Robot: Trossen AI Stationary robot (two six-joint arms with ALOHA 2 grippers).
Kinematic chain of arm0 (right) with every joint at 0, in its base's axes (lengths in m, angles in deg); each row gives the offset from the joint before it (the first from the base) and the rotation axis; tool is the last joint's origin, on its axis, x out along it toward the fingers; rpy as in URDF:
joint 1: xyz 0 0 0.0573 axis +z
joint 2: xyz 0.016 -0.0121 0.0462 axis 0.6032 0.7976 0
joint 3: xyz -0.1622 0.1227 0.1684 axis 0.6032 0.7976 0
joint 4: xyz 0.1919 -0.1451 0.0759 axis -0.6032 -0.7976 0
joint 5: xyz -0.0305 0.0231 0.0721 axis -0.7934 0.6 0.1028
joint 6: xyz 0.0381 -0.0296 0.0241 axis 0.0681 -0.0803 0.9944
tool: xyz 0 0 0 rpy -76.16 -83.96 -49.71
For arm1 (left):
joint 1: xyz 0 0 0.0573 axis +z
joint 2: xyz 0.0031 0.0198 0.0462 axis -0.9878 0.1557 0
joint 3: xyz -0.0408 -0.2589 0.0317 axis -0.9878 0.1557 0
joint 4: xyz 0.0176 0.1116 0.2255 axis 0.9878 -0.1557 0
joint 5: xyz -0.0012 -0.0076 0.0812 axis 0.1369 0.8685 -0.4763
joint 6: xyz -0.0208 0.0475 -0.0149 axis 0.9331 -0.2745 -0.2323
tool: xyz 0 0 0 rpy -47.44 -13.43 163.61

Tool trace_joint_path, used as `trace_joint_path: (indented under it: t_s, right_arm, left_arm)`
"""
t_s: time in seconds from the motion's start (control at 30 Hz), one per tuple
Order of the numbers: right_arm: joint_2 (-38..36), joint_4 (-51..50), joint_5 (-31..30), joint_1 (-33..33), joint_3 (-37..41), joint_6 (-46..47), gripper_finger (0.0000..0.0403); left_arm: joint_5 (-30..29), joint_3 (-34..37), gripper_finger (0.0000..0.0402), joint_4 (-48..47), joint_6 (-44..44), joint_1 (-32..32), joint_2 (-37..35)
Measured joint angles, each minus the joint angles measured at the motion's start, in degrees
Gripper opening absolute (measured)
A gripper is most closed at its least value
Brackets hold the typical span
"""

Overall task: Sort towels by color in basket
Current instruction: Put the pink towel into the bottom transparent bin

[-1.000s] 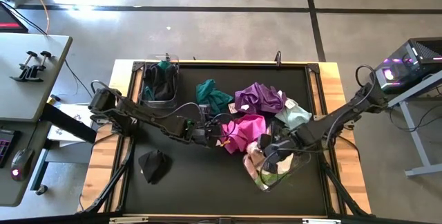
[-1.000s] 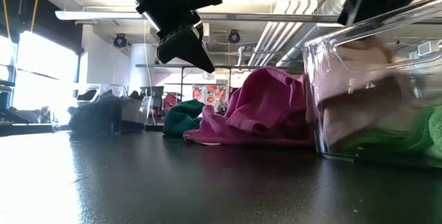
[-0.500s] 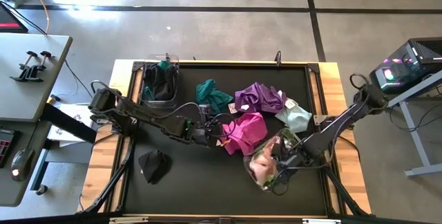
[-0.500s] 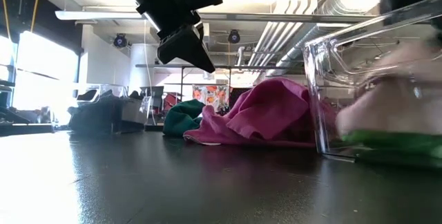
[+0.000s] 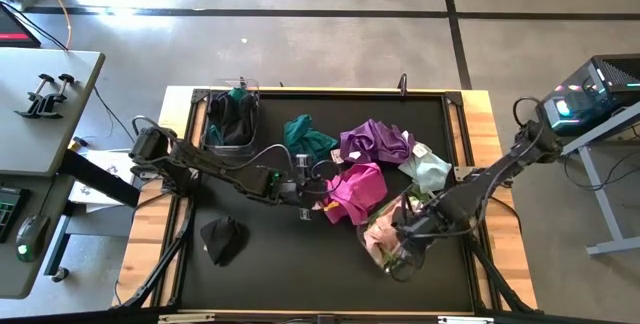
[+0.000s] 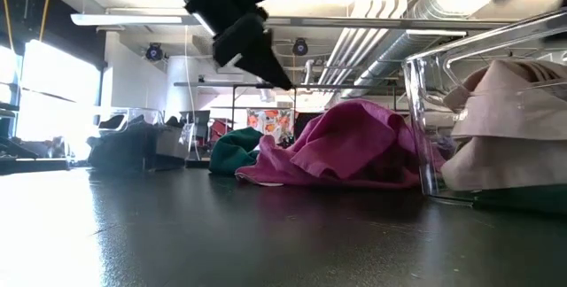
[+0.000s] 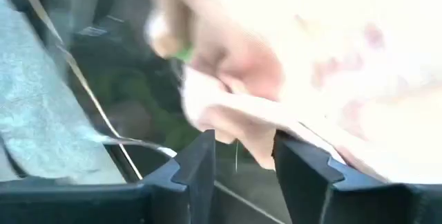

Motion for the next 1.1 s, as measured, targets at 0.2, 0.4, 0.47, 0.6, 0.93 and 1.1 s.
trace_joint_path:
  t_s: [0.2, 0.4, 0.47, 0.6, 0.93, 1.1]
  right_arm:
    - [-0.07, -5.67, -26.05, 7.88, -7.88, -2.64, 0.0143]
    - [-0.04, -2.1, -41.03, 15.11, -6.16, 1.04, 0.0144]
    - [-0.04, 0.68, -44.81, 16.47, -4.58, 2.13, 0.0144]
    - [-0.04, 6.74, -49.16, 17.93, -0.72, 2.73, 0.0144]
    - [0.0, 20.05, -52.1, 16.38, 8.81, 2.31, 0.0144]
    - [0.0, 27.9, -52.57, 14.16, 13.26, 0.52, 0.0144]
  left_arm:
    - [15.0, 0.0, 0.0, 14.54, -2.96, 2.74, 6.8]
    - [26.92, 0.0, 0.0044, 32.2, -6.79, 4.8, 15.71]
    - [27.23, 0.02, 0.0073, 35.51, -6.57, 5.29, 17.08]
    - [25.72, 0.02, 0.0142, 36.79, -5.51, 5.93, 17.5]
    - [24.91, 0.0, 0.0257, 33.78, -2.32, 8.36, 20.43]
    - [23.35, -0.15, 0.0239, 31.03, -0.9, 10.15, 21.99]
